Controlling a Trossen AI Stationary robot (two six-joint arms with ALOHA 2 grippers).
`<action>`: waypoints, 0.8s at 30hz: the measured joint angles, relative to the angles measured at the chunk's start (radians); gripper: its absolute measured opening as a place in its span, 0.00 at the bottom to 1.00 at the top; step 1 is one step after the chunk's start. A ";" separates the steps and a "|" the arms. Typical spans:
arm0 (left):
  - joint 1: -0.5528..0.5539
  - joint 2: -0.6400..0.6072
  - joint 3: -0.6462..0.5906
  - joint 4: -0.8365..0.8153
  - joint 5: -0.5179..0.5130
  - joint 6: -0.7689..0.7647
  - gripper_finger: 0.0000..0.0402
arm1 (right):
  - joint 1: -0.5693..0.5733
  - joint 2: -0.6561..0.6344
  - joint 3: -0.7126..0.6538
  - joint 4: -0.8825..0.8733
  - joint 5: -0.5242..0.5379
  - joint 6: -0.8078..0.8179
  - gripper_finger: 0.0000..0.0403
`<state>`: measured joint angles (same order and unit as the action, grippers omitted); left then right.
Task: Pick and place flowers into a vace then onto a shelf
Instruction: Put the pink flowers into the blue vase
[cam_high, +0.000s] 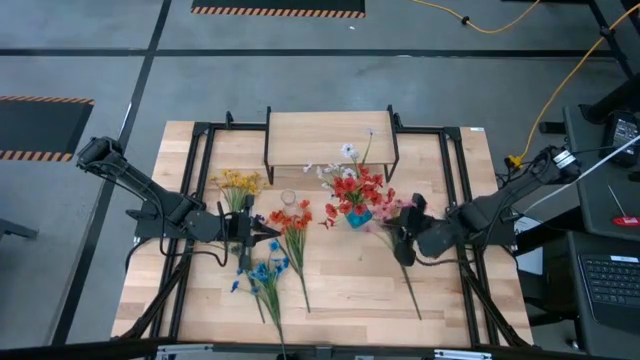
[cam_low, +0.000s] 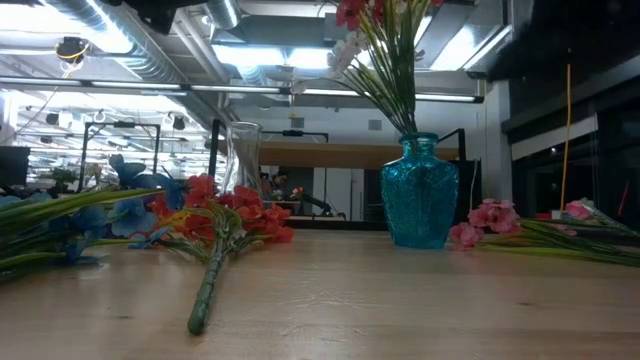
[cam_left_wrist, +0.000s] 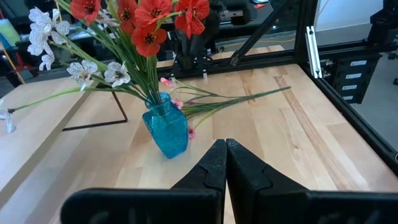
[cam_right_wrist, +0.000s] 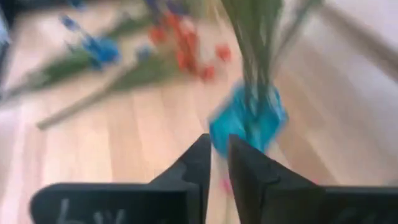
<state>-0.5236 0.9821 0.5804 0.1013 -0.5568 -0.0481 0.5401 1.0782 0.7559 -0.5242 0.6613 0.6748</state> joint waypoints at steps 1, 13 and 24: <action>0.000 0.000 0.000 0.001 0.000 0.006 0.01 | 0.007 0.020 0.024 -0.078 -0.001 0.064 0.11; 0.000 0.000 0.000 0.001 0.000 0.009 0.01 | 0.098 0.261 0.172 -0.349 -0.198 0.426 0.04; 0.000 0.000 0.000 0.001 0.000 0.009 0.01 | 0.151 0.306 0.169 -0.453 -0.293 0.702 0.03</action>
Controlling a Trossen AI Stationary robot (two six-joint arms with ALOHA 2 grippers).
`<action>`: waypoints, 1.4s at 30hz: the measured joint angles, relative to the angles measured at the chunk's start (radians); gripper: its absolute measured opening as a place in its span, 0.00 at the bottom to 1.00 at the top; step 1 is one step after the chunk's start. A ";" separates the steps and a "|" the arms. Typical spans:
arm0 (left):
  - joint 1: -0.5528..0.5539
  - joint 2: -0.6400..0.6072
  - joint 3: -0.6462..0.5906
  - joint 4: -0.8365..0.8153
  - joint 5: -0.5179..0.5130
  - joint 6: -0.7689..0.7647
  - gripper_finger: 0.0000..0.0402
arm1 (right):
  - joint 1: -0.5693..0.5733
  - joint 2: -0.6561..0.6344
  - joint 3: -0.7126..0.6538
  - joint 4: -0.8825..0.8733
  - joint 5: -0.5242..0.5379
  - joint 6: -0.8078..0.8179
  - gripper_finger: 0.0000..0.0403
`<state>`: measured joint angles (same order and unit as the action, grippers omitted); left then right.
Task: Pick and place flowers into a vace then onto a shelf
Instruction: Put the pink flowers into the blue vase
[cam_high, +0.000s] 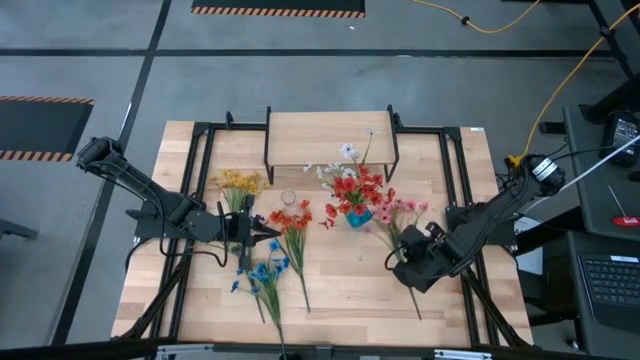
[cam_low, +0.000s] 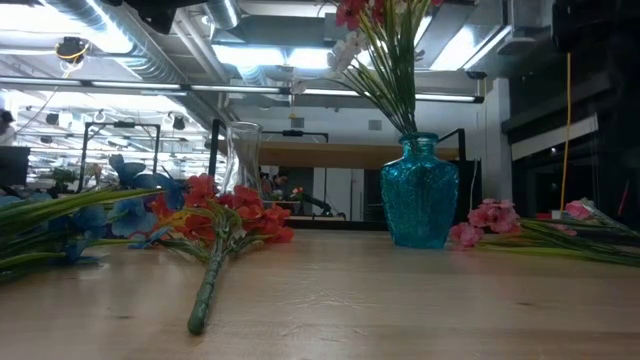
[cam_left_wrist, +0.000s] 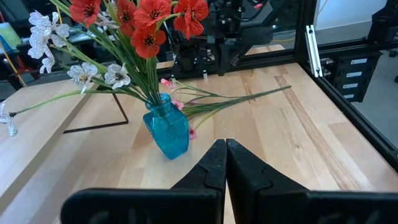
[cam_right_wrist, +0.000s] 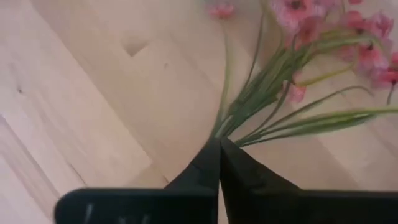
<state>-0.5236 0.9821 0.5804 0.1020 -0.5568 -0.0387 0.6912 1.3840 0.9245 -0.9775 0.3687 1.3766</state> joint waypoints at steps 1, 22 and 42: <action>0.000 0.000 0.000 0.000 0.000 0.000 0.01 | 0.005 0.003 0.000 -0.001 0.000 0.013 0.05; 0.000 0.000 0.000 0.000 0.000 0.000 0.01 | 0.038 0.174 -0.001 -0.014 -0.032 0.151 0.48; 0.000 0.000 0.000 0.000 0.000 -0.001 0.01 | 0.038 0.277 -0.001 0.042 -0.025 0.272 0.51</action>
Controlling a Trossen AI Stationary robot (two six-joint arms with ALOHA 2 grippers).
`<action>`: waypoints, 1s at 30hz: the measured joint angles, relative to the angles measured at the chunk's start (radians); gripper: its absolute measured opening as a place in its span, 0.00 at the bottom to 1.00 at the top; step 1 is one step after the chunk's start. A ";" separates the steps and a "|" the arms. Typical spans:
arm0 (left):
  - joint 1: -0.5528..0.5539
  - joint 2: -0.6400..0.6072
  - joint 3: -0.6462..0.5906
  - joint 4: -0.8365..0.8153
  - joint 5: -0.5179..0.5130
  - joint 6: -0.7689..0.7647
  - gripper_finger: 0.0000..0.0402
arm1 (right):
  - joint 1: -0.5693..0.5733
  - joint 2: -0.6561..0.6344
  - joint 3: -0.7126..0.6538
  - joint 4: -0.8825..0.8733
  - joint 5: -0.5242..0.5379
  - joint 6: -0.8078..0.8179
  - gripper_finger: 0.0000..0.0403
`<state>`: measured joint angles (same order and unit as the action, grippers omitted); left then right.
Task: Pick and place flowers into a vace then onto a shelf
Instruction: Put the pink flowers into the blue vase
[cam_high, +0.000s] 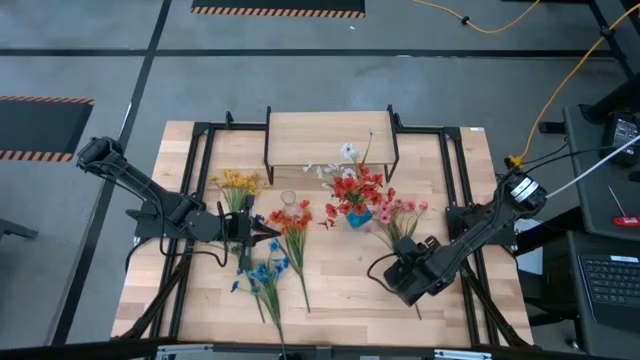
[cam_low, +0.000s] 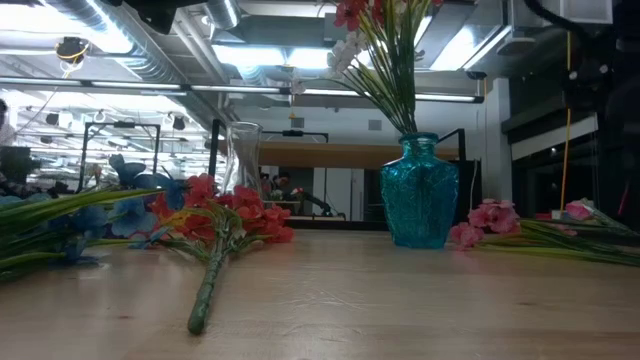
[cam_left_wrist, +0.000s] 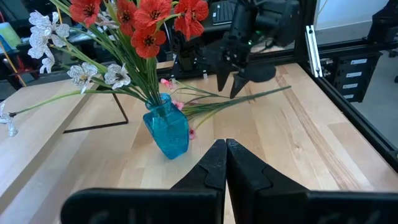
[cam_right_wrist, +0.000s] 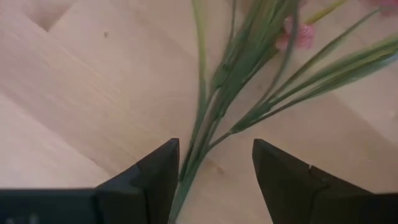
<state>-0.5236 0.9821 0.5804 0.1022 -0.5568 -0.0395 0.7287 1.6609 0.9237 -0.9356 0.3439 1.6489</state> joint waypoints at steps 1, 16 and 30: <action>0.000 0.000 0.000 0.000 0.000 0.000 0.01 | -0.001 0.012 0.000 0.009 0.000 0.000 0.51; 0.000 0.000 0.000 0.000 0.000 0.000 0.01 | -0.075 0.065 -0.001 0.054 0.002 -0.003 0.51; 0.000 0.000 0.000 0.000 0.000 0.000 0.01 | -0.095 0.056 -0.109 0.194 0.016 -0.002 0.51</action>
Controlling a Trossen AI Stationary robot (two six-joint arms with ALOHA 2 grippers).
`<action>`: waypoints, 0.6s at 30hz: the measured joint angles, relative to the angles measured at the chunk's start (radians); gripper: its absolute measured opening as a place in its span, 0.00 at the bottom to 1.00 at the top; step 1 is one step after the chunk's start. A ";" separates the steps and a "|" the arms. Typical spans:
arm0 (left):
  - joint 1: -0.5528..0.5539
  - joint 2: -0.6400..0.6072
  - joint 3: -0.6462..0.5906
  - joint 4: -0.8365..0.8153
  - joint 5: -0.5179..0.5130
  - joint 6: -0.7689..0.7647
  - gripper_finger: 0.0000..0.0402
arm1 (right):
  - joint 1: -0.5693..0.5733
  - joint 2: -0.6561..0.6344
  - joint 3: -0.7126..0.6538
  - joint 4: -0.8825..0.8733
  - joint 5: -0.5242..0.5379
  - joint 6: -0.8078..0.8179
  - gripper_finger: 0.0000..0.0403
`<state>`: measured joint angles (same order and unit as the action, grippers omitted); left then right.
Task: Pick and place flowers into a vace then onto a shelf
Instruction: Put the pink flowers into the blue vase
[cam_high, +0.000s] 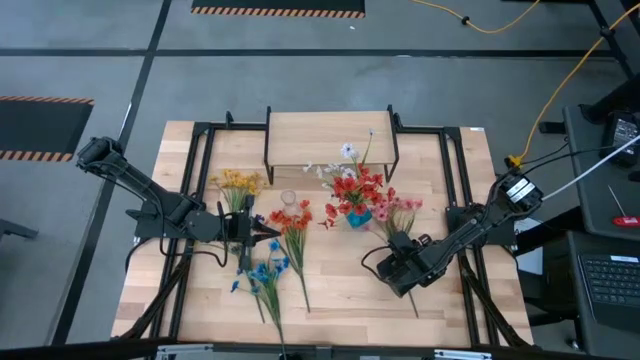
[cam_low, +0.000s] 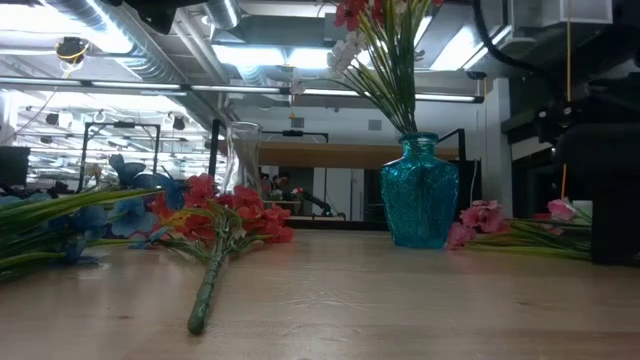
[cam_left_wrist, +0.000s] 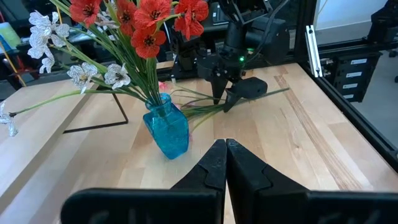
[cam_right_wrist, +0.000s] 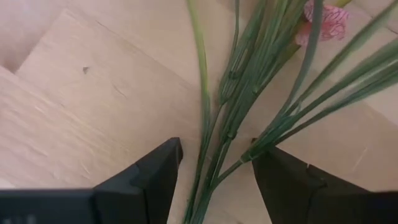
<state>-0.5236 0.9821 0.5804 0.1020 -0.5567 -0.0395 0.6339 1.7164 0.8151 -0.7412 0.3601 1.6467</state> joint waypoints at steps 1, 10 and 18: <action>0.000 0.000 0.000 0.000 0.000 0.000 0.01 | 0.000 0.000 -0.002 0.001 0.001 0.000 0.51; 0.000 0.000 0.000 0.000 0.000 0.000 0.01 | -0.001 -0.001 -0.003 0.014 -0.016 -0.002 0.35; 0.000 0.000 0.000 0.000 0.000 0.000 0.01 | -0.002 0.007 0.021 -0.008 -0.017 0.049 0.05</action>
<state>-0.5236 0.9821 0.5804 0.1020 -0.5568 -0.0395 0.6315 1.7233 0.8361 -0.7490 0.3428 1.6959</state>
